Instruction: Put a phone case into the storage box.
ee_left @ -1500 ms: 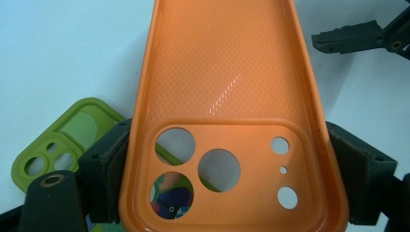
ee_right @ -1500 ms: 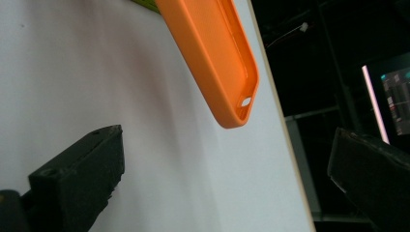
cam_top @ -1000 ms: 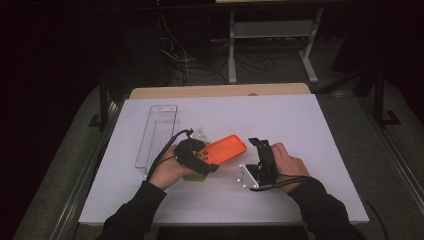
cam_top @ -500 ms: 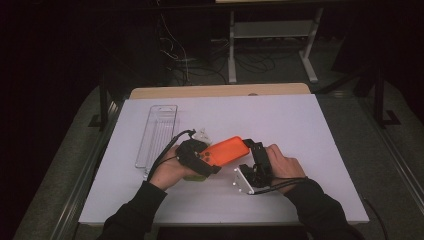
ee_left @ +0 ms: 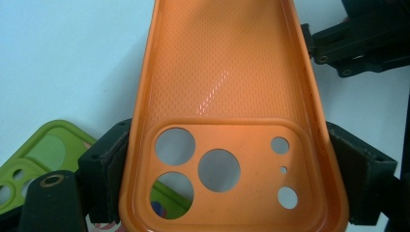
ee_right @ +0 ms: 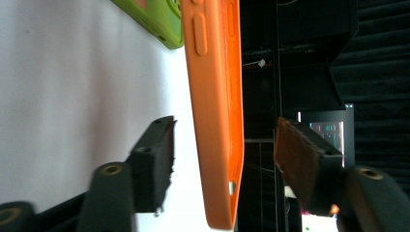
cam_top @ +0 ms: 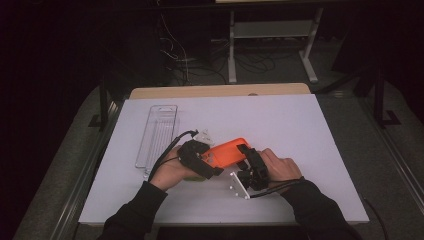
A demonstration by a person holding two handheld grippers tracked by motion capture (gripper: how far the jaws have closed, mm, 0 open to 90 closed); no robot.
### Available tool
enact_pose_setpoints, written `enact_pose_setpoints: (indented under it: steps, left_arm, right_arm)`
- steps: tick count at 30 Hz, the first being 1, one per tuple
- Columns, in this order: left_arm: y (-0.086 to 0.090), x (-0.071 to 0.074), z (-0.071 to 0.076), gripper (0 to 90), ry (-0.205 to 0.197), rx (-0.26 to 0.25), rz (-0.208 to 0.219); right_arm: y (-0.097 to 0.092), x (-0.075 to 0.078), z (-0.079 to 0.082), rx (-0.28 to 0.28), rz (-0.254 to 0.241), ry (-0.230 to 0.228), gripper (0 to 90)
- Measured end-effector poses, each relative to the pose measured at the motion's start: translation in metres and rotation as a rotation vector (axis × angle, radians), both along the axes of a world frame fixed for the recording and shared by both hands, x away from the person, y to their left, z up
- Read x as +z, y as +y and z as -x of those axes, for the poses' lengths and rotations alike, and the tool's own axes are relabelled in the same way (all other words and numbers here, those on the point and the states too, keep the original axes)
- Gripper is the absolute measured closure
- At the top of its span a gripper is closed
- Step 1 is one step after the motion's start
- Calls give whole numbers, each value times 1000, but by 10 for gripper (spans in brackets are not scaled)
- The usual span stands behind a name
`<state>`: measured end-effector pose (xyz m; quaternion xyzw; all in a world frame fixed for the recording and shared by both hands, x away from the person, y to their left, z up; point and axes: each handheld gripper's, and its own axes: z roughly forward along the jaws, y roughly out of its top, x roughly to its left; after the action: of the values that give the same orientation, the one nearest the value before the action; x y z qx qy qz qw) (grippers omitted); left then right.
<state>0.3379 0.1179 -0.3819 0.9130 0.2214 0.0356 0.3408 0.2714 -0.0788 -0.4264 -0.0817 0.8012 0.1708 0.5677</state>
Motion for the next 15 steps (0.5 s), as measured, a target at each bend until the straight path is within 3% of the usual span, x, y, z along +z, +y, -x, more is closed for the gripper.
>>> enact_pose_setpoints:
  steps: [15]
  left_arm:
    - [-1, -1, 1, 159, 2, -14, 7]
  right_arm:
    - [3, -7, 2, 35, 41, -15, 651]
